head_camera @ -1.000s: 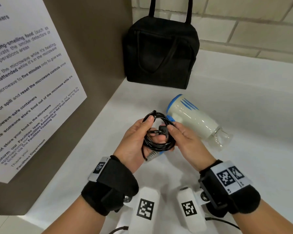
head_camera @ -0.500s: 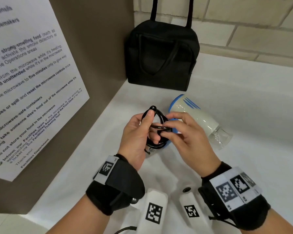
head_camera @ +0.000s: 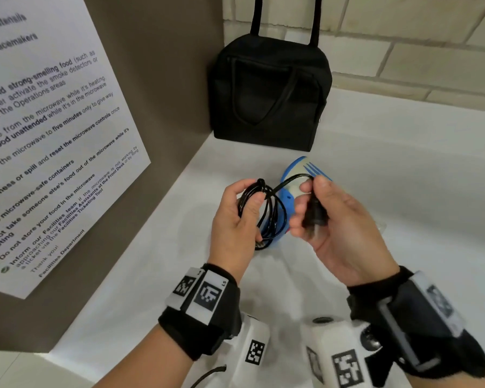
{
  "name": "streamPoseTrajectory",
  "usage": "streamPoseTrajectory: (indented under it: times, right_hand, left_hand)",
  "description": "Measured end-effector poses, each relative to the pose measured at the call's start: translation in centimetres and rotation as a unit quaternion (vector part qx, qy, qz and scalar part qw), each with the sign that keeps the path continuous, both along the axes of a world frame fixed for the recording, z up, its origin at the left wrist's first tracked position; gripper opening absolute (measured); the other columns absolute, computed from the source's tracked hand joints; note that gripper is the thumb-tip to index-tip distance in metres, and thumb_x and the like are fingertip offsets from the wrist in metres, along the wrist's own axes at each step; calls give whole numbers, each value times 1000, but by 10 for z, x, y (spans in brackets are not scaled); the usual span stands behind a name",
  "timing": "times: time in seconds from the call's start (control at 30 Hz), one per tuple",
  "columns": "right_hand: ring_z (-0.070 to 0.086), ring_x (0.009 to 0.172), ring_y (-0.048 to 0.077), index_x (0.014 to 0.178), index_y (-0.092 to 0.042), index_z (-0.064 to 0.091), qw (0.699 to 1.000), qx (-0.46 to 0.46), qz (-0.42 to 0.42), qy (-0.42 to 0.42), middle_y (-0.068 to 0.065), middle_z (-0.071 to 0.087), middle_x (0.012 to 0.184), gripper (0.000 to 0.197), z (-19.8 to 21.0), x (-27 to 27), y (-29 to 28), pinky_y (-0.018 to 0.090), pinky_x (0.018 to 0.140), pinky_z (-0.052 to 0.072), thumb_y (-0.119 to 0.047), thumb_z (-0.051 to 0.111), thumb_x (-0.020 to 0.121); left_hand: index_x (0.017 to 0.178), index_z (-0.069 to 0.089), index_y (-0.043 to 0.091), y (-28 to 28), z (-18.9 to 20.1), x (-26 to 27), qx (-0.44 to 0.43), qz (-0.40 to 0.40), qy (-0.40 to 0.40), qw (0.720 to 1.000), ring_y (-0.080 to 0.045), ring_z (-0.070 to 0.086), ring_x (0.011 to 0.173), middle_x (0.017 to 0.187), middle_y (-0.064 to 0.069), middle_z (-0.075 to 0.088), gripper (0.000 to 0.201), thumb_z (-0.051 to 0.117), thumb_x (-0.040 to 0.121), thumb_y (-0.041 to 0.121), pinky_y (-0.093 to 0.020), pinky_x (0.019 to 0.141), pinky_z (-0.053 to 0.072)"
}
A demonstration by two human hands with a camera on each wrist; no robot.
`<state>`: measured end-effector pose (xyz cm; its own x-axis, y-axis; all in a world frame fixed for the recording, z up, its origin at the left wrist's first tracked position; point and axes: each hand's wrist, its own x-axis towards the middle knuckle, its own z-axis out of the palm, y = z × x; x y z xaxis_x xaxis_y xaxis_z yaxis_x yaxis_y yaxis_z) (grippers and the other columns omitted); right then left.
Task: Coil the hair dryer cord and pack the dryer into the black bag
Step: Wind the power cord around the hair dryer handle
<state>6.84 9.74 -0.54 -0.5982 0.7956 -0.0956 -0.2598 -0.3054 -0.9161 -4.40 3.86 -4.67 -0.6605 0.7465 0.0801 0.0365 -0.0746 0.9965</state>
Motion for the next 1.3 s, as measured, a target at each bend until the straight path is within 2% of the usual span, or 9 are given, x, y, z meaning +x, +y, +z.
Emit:
streamPoseTrajectory:
  times: [0.13,0.3,0.5,0.57,0.73,0.83,0.9,1.13,1.3]
  right_hand:
    - [32,34,8,73,-14,61,969,168,89,-159,-6,42,42,21,17,10,6,15,36,28,-26,49,85]
    - [49,61,5,83,-30,56,742,543,167,-356,-20,54,66,31,41,37,8,23,57,39,-54,38,77]
    - [43,56,-7,82,-33,53,681,614,208,-342,-18,51,65,27,57,43,2,26,57,39,-54,36,80]
    - [43,58,-5,85,-33,55,667,632,208,-335,-20,51,63,27,60,36,6,25,58,39,-52,36,80]
    - [55,69,-2,82,-33,62,769,572,127,-257,-20,62,71,23,72,26,47,8,65,40,-46,43,77]
    - [49,83,-1,91,-23,65,775,585,28,-236,-12,55,79,27,48,9,75,8,79,34,-38,45,81]
    - [45,91,14,92,-25,65,782,568,-34,-256,-3,48,85,27,25,-3,79,18,86,32,-40,46,80]
    - [56,54,2,80,-21,64,906,391,9,-163,-3,59,65,17,-3,-23,43,16,54,48,-14,50,88]
    - [62,49,12,72,-14,62,976,153,85,-132,-2,66,53,23,-15,-20,33,26,51,53,-12,46,89]
  left_hand:
    - [95,55,40,-2,-2,-4,-10,-10,-60,998,-3,35,37,43,13,46,23,44,91,20,-19,44,41]
    - [94,61,33,-4,-1,-13,8,-36,-129,991,-4,24,38,41,12,29,24,41,93,21,-20,43,31]
    - [95,59,32,-4,-1,2,0,-87,-21,996,1,42,37,44,5,43,28,40,93,11,-10,46,35]
    - [95,58,31,-5,-1,4,-2,-102,14,995,7,50,43,48,18,55,30,39,92,7,-4,47,35]
    - [95,57,34,-11,6,1,-27,-147,36,988,-2,40,38,51,23,57,30,38,93,11,-13,47,40]
    - [94,60,31,-12,15,0,-3,-194,-32,980,-2,33,38,47,14,46,28,39,93,13,-17,44,36]
    - [94,61,29,-13,17,-1,20,-202,-63,977,-4,32,41,49,11,44,23,42,90,17,-19,45,36]
    - [92,62,37,-11,18,-4,73,-174,-22,982,-3,36,45,54,10,51,25,42,87,23,-15,46,36]
    - [94,60,32,-11,16,-5,69,-98,-16,993,-1,37,47,53,12,45,20,44,84,27,-13,46,34]
